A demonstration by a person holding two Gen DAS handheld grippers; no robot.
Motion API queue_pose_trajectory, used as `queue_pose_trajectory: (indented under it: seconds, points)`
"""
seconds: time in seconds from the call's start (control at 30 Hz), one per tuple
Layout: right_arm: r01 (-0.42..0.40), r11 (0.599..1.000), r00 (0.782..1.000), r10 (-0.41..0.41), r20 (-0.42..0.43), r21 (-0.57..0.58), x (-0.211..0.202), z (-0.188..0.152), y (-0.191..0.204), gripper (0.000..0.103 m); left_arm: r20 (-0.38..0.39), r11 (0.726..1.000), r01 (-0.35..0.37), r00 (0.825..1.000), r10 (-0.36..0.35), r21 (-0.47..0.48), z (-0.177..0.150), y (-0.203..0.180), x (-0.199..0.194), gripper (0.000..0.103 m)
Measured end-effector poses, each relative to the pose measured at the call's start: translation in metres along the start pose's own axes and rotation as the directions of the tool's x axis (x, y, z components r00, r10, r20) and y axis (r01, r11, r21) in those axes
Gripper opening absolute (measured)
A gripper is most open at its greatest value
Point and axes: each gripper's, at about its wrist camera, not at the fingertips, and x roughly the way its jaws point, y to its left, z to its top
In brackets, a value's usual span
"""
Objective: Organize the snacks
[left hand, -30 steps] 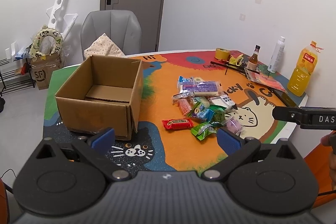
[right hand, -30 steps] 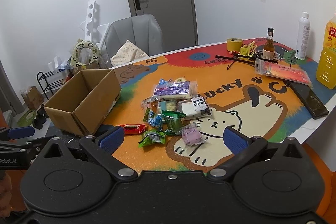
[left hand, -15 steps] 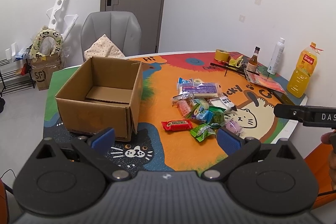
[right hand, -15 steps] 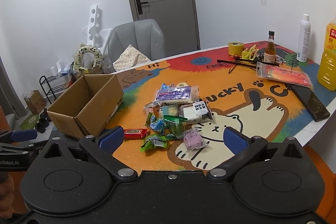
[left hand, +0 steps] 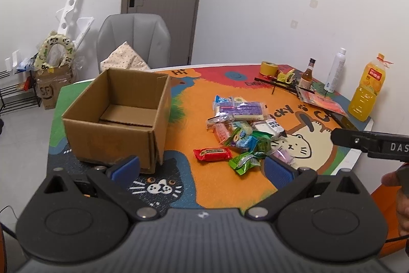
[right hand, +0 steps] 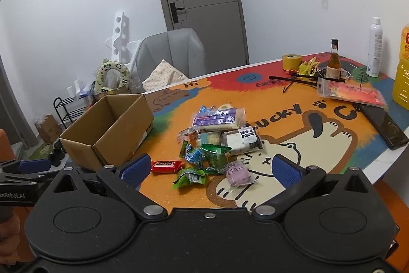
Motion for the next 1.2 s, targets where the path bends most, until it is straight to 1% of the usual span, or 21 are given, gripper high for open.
queue_pose_trajectory:
  seconds: [0.1,0.17,0.27,0.37,0.5,0.63,0.7,0.77,0.83,0.9,0.97,1.0,1.07,1.1,1.13,1.2]
  points:
    - [0.007,1.0,1.0,-0.007,0.007,-0.002,0.003,-0.002,-0.003,0.103,0.009,1.0,0.002,1.0,-0.002,-0.003,0.0,-0.004,0.007,0.103]
    - [-0.004,1.0,1.0,0.004,0.006,-0.01,0.008,-0.006,-0.007,0.103,0.019,1.0,0.002,1.0,-0.002,-0.003,0.0,-0.006,0.013,0.103]
    - [-0.003,1.0,1.0,0.003,0.001,-0.011,0.016,-0.011,-0.016,0.103,0.026,1.0,0.002,1.0,-0.002,-0.001,0.001,-0.013,0.027,0.102]
    - [-0.002,1.0,1.0,0.002,0.008,-0.016,0.022,-0.016,-0.024,0.103,0.015,1.0,0.021,1.0,-0.021,0.005,0.0,-0.02,0.044,0.102]
    - [0.036,0.998,0.999,-0.035,0.018,-0.053,0.033,-0.022,-0.031,0.103,-0.001,0.998,0.055,0.998,-0.055,0.025,-0.005,-0.03,0.064,0.101]
    - [0.009,0.999,1.0,-0.009,-0.009,-0.041,0.045,-0.027,-0.041,0.103,-0.002,0.997,0.072,0.997,-0.072,0.016,-0.007,-0.035,0.081,0.1]
    - [-0.022,0.999,1.0,0.021,-0.015,-0.038,0.051,-0.031,-0.045,0.103,-0.011,0.996,0.084,0.996,-0.084,-0.005,-0.008,-0.035,0.09,0.1]
    - [-0.045,0.997,0.999,0.044,-0.026,-0.062,0.057,-0.033,-0.046,0.103,-0.015,0.995,0.097,0.995,-0.097,-0.025,-0.008,-0.033,0.098,0.1]
    - [-0.052,0.994,0.998,0.05,-0.031,-0.096,0.064,-0.035,-0.044,0.103,-0.024,0.994,0.098,0.995,-0.099,-0.043,-0.01,-0.031,0.106,0.1]
    - [-0.062,0.99,0.998,0.058,-0.035,-0.123,0.072,-0.036,-0.043,0.103,-0.039,0.995,0.09,0.995,-0.091,-0.034,-0.011,-0.033,0.116,0.1]
    - [-0.079,0.99,0.996,0.075,-0.04,-0.12,0.078,-0.036,-0.045,0.103,-0.05,0.997,0.08,0.995,-0.081,-0.016,-0.014,-0.036,0.125,0.098]
    - [-0.088,0.99,0.996,0.083,-0.043,-0.108,0.083,-0.037,-0.046,0.101,-0.057,0.997,0.078,0.995,-0.079,-0.012,-0.015,-0.038,0.13,0.097]
    - [-0.092,0.991,0.994,0.087,-0.059,-0.095,0.093,-0.038,-0.049,0.095,-0.072,0.997,0.078,0.994,-0.079,-0.018,-0.018,-0.039,0.138,0.094]
    - [-0.086,0.992,0.994,0.08,-0.074,-0.091,0.099,-0.039,-0.05,0.089,-0.08,0.997,0.078,0.994,-0.08,-0.024,-0.018,-0.039,0.142,0.092]
    - [-0.084,0.993,0.993,0.076,-0.09,-0.085,0.105,-0.039,-0.051,0.086,-0.084,0.997,0.077,0.993,-0.079,-0.026,-0.019,-0.04,0.145,0.09]
    - [-0.091,0.993,0.991,0.082,-0.107,-0.076,0.112,-0.04,-0.054,0.083,-0.088,0.997,0.071,0.993,-0.073,-0.028,-0.02,-0.04,0.152,0.086]
